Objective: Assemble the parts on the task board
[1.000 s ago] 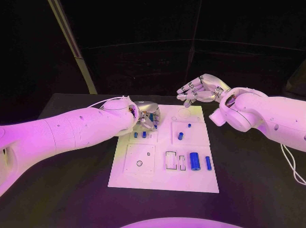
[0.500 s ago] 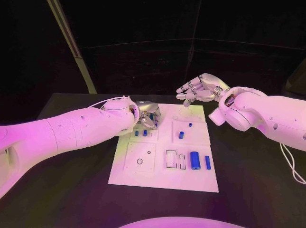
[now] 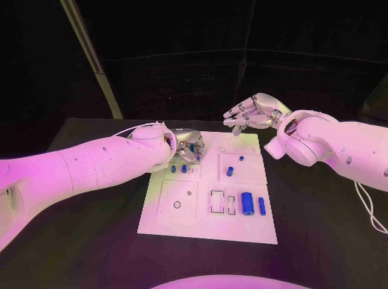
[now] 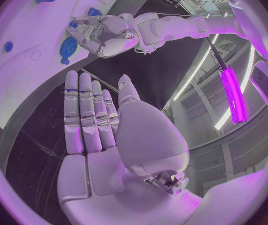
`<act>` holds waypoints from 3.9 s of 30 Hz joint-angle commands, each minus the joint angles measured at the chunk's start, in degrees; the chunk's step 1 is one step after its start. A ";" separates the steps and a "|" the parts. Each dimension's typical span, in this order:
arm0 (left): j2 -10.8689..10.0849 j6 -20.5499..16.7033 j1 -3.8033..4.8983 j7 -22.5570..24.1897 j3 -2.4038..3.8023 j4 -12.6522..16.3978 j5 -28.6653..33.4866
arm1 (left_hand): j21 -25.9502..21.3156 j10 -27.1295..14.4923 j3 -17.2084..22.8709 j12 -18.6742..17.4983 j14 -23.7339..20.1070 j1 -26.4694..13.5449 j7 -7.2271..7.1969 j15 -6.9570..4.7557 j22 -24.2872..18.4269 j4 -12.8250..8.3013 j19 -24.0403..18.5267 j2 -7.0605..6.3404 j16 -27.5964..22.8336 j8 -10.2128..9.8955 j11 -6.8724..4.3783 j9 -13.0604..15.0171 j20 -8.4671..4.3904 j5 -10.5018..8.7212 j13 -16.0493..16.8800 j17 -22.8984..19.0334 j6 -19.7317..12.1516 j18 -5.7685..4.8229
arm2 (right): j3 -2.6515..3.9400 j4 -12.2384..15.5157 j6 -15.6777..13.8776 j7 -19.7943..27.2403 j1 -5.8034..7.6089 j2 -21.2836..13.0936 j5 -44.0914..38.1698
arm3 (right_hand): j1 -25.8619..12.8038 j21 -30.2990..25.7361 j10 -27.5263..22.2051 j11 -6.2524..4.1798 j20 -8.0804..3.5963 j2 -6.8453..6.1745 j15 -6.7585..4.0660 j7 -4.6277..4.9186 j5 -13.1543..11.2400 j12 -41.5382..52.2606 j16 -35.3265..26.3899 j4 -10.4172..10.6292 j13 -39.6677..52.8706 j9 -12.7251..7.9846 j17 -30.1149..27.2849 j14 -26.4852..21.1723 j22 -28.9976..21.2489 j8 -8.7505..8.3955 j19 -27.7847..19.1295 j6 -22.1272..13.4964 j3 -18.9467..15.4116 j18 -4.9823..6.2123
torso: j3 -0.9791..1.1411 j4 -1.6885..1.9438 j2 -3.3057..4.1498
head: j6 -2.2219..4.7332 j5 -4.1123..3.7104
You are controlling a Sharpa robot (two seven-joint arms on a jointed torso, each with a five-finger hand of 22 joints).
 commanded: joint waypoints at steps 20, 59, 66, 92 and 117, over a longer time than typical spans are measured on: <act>0.19 -0.84 -0.14 -0.72 -0.08 -0.67 0.30 | 1.05 1.19 2.54 -1.14 0.46 0.97 0.49 0.25 1.33 -0.96 0.38 0.50 0.69 -1.55 0.52 -0.27 0.29 -0.10 0.00 -0.24 0.36 -0.76 | 0.03 -0.01 0.37 0.54 0.10 0.11 -0.04 | -0.26 -0.18 -0.52 -0.01 0.04 0.18 0.02 -0.07 0.34 -0.01 -0.20 -0.21 -0.05 -0.03 0.00 -0.57 -0.06 -0.06 -0.28 -0.39 -0.26 0.19 | 0.00 -0.02 0.00 | 0.06 -0.03; -5.70 -7.79 -0.04 4.34 1.79 5.23 2.89 | 2.62 5.54 4.62 -2.99 0.49 0.77 0.37 -0.23 3.56 -0.66 0.86 1.39 1.05 -2.28 -0.04 -0.13 -0.15 -0.10 -0.16 -1.19 4.14 -1.09 | 0.03 0.07 0.38 0.73 0.09 -0.09 -0.04 | -0.21 -0.25 -0.53 -0.02 0.06 0.25 0.02 -0.07 0.33 0.02 -0.23 -0.25 -0.05 -0.02 0.00 -0.58 -0.11 -0.03 -0.28 -0.39 -0.23 0.21 | 0.03 0.05 -0.02 | 0.61 -0.02; -8.61 -7.43 0.04 3.85 3.33 6.73 3.43 | 2.62 5.54 4.62 -2.99 0.49 0.77 0.37 -0.23 3.56 -0.66 0.86 1.39 1.05 -2.28 -0.04 -0.13 -0.15 -0.10 -0.16 -1.19 4.14 -1.09 | 0.03 0.11 0.35 0.73 0.09 -0.27 -0.04 | -0.21 -0.25 -0.53 -0.02 0.06 0.25 0.02 -0.07 0.33 0.02 -0.23 -0.25 -0.05 -0.02 0.00 -0.58 -0.11 -0.03 -0.28 -0.39 -0.23 0.21 | 0.02 0.04 -0.01 | 0.66 -0.02; -8.58 -1.10 -0.58 2.92 3.60 3.23 4.44 | 2.58 5.87 4.68 -3.75 0.33 0.56 0.44 -0.14 3.57 -0.69 0.75 0.97 0.87 -2.81 0.04 -0.19 -0.08 -0.10 -0.15 -1.85 4.26 -1.09 | 0.03 -0.02 0.44 0.75 0.08 -0.09 -0.04 | -0.18 -0.31 -0.55 -0.02 0.07 0.30 0.02 -0.07 0.34 0.04 -0.24 -0.28 -0.04 -0.01 0.00 -0.58 -0.15 -0.01 -0.26 -0.39 -0.21 0.21 | -0.02 -0.04 0.02 | 0.26 0.10; -8.03 1.75 -0.93 1.88 3.56 2.95 4.11 | 2.41 6.04 4.74 -3.96 0.24 0.66 0.40 -0.14 3.38 -0.78 0.61 0.91 0.77 -2.95 0.02 -0.19 -0.07 -0.11 -0.12 -2.13 4.36 -1.04 | 0.03 -0.13 0.50 0.77 0.08 0.01 -0.04 | -0.18 -0.31 -0.55 -0.02 0.07 0.30 0.02 -0.07 0.34 0.04 -0.24 -0.28 -0.04 -0.01 0.00 -0.58 -0.15 -0.01 -0.26 -0.39 -0.21 0.21 | 0.00 -0.04 0.00 | 0.13 0.17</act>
